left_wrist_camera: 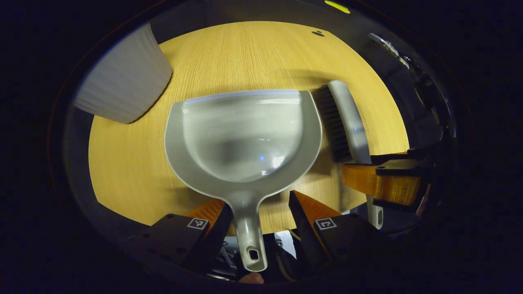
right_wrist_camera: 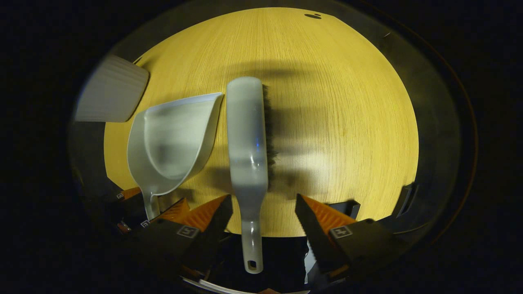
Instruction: Pick up the small broom and dustpan from the desktop, sweep the trash into the dustpan with the broom, and then empty the trash into the garbage bin.
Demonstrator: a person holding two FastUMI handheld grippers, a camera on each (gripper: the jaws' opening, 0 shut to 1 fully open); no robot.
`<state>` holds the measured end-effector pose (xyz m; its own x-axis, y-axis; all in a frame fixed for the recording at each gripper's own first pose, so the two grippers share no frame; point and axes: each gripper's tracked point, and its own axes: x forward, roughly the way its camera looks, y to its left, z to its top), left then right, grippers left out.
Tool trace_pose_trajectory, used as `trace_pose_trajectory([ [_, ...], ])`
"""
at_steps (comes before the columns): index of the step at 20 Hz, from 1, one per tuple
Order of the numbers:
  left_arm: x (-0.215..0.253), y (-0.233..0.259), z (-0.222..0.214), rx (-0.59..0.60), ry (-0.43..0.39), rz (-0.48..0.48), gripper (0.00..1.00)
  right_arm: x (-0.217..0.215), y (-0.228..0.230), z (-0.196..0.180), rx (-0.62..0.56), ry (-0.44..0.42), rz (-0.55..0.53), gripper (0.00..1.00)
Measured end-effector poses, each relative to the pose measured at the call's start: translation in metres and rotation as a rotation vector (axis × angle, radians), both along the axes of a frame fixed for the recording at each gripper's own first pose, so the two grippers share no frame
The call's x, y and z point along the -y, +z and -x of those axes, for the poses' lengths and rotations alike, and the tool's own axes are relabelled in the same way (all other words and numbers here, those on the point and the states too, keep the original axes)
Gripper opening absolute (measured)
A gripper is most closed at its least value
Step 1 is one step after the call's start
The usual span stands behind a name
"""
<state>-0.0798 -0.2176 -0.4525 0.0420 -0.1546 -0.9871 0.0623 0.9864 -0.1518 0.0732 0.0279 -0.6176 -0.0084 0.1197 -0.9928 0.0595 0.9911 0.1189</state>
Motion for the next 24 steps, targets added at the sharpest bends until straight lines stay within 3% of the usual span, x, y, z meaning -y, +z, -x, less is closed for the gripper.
trace_pose_trajectory([
  [1, -0.005, 0.002, 0.000, 0.024, -0.021, -0.023, 0.78, 0.000, 0.005, 0.001, 0.009, -0.001, -0.002, 0.96],
  [2, -0.007, 0.006, 0.002, 0.041, -0.041, -0.036, 0.78, 0.000, 0.010, 0.000, 0.024, -0.004, -0.002, 1.00],
  [3, -0.008, 0.011, 0.004, 0.058, -0.055, -0.043, 0.80, -0.001, 0.016, -0.001, 0.044, -0.004, -0.003, 0.92],
  [4, -0.011, 0.015, 0.005, 0.082, -0.068, -0.049, 0.81, -0.002, 0.023, -0.002, 0.066, 0.000, -0.007, 1.00],
  [10, -0.026, 0.055, 0.001, 0.304, -0.113, -0.112, 0.81, -0.015, 0.091, -0.014, 0.327, 0.029, -0.080, 0.99],
  [15, -0.028, 0.101, -0.015, 0.580, -0.063, -0.110, 0.81, -0.022, 0.168, -0.031, 0.609, 0.046, -0.105, 1.00],
  [21, -0.032, 0.113, -0.014, 0.889, -0.017, 0.003, 0.81, -0.017, 0.253, -0.042, 0.940, 0.022, -0.026, 0.99],
  [24, -0.029, 0.115, -0.012, 1.018, 0.025, -0.047, 0.81, -0.018, 0.300, -0.038, 1.078, -0.005, -0.027, 0.99],
])
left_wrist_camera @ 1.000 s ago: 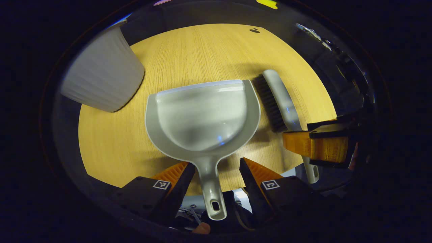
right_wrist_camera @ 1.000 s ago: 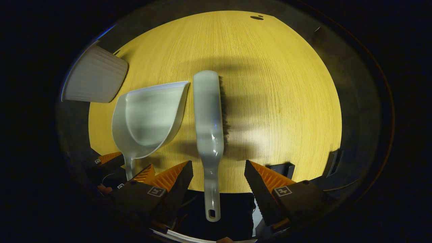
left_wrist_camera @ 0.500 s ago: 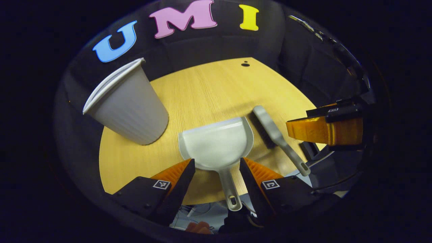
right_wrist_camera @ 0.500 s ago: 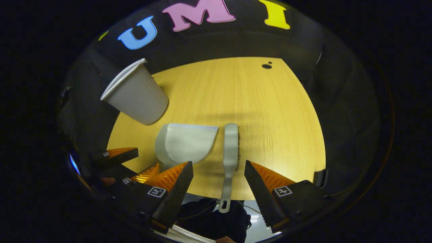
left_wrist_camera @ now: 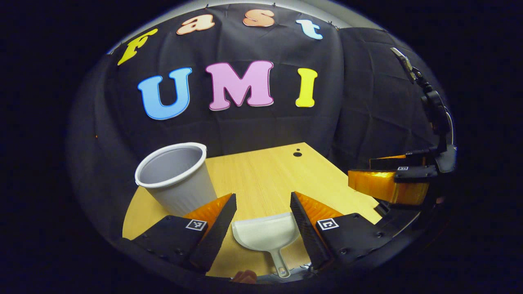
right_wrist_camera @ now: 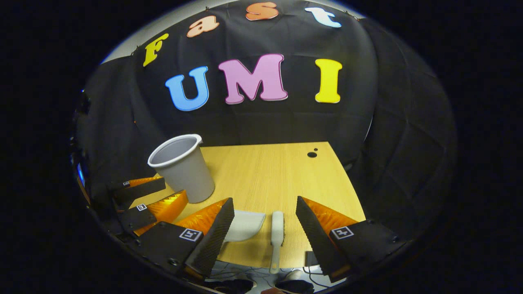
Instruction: Pick up the small broom and dustpan from the desktop, sweep the trash into the dustpan with the broom, and then empty the trash into the garbage bin.
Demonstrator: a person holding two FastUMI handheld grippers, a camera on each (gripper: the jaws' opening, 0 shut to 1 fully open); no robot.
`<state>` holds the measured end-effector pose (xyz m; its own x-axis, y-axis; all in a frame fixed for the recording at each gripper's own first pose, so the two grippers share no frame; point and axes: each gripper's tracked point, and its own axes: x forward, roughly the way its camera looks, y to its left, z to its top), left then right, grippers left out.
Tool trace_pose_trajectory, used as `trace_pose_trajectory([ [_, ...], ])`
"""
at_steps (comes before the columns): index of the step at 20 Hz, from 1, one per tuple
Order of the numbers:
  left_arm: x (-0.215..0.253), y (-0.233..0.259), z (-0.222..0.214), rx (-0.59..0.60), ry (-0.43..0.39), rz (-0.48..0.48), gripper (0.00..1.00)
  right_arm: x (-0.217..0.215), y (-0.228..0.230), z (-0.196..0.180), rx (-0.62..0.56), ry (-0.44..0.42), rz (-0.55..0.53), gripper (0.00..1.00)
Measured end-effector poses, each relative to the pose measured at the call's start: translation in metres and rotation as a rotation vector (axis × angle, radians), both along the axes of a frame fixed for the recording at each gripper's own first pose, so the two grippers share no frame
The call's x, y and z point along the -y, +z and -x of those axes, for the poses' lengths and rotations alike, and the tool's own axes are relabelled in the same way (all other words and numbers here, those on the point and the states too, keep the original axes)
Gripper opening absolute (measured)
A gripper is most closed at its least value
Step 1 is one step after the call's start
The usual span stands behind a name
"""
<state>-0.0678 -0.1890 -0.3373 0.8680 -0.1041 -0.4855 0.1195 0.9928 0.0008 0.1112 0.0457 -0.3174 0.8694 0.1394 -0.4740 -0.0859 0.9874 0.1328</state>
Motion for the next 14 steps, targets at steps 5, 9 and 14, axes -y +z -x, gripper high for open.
trace_pose_trajectory([
  [5, 0.004, 0.004, 0.001, 0.187, 0.162, 0.078, 0.80, 0.015, 0.086, -0.014, 0.294, 0.036, 0.133, 0.99],
  [9, -0.002, 0.016, -0.001, 0.348, 0.241, 0.040, 0.77, 0.000, 0.119, -0.015, 0.401, 0.113, 0.108, 0.98],
  [14, 0.000, 0.034, 0.012, 0.386, 0.244, 0.037, 0.78, -0.004, 0.136, -0.017, 0.448, 0.110, 0.087, 0.94],
])
